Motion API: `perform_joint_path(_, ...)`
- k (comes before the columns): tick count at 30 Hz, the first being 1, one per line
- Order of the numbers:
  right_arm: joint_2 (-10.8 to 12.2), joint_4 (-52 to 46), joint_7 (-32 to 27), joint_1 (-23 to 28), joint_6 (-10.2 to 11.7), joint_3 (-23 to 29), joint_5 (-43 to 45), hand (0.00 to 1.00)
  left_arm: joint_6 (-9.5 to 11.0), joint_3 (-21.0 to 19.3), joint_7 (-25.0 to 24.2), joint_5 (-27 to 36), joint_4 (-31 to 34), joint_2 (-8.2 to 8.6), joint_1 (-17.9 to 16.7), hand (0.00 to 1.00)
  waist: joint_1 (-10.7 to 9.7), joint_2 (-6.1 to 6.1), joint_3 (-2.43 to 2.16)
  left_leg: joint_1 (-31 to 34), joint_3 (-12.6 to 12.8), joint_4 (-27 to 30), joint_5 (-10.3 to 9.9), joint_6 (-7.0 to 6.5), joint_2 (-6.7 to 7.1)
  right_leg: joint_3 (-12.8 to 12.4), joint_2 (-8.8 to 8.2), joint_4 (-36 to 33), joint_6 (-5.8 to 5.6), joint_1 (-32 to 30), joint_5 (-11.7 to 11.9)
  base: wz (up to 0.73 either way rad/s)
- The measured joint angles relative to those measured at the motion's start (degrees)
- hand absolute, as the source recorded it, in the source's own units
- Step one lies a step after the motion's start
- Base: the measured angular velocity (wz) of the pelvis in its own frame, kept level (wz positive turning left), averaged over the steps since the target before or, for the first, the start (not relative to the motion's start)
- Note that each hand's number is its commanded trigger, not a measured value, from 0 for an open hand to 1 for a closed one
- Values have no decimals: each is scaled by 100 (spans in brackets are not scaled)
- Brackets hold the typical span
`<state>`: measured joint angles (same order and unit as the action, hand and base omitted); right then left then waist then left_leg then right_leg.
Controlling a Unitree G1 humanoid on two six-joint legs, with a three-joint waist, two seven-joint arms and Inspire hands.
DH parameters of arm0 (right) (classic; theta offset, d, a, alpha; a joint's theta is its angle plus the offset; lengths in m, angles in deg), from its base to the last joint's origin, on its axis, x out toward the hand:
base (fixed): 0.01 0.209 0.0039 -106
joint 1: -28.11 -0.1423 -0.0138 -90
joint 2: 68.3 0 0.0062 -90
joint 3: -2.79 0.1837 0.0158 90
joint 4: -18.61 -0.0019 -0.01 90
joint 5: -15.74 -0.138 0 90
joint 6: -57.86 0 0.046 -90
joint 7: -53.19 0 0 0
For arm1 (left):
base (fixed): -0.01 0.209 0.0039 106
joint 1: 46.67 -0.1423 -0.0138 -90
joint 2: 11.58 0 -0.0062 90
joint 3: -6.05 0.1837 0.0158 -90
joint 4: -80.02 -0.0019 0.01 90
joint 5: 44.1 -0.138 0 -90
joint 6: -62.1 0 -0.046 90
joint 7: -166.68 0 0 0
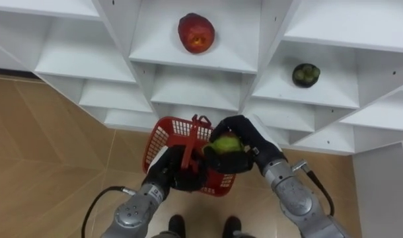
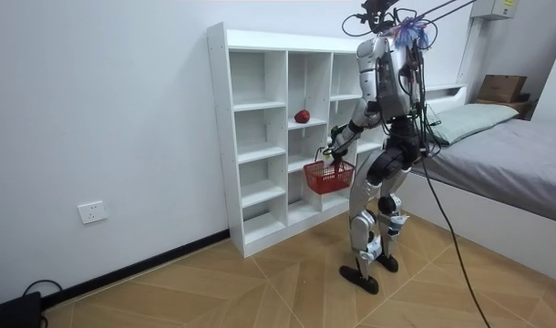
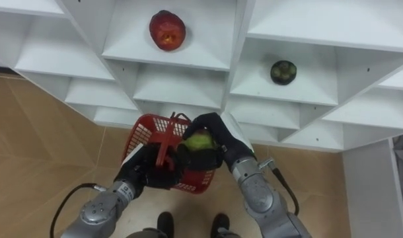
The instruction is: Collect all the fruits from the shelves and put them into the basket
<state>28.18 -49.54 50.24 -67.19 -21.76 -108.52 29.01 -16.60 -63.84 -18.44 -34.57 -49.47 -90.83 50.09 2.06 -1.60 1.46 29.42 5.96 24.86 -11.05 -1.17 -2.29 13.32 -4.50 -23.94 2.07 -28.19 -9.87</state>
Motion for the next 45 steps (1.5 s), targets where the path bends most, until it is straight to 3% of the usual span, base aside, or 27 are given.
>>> perform_joint_path(1,-1,0,-12,-3,0,2,-1,8,0,31,-25,0,12,-3,-2,100,1,5,0,-1,0,4,0,0,1,2,-3,-5,0,1,0,0)
perform_joint_path(3,-6,0,-13,-12,0,2,-1,0,0,38,-54,0,12,-4,-5,100,1,10,2,-1,0,11,0,0,1,3,-4,-11,0,1,0,0)
perform_joint_path(12,-34,-1,-64,-14,-45,3,31,0,-6,30,-68,-1,46,-28,-12,100,5,76,5,-4,-1,39,0,-1,4,10,-20,-73,5,-3,-25,0)
perform_joint_path(17,-34,-79,-62,-6,-47,7,35,0,-8,28,-74,-1,375,-39,-128,100,-4,91,-3,-5,-1,44,0,-1,-2,9,-15,-74,9,-1,-25,0)
perform_joint_path(45,-27,-119,-49,0,-46,8,-229,0,-64,-107,-160,31,651,-49,-202,100,-5,130,-31,-112,8,33,2,-3,-1,-52,-5,-69,10,57,-22,0)
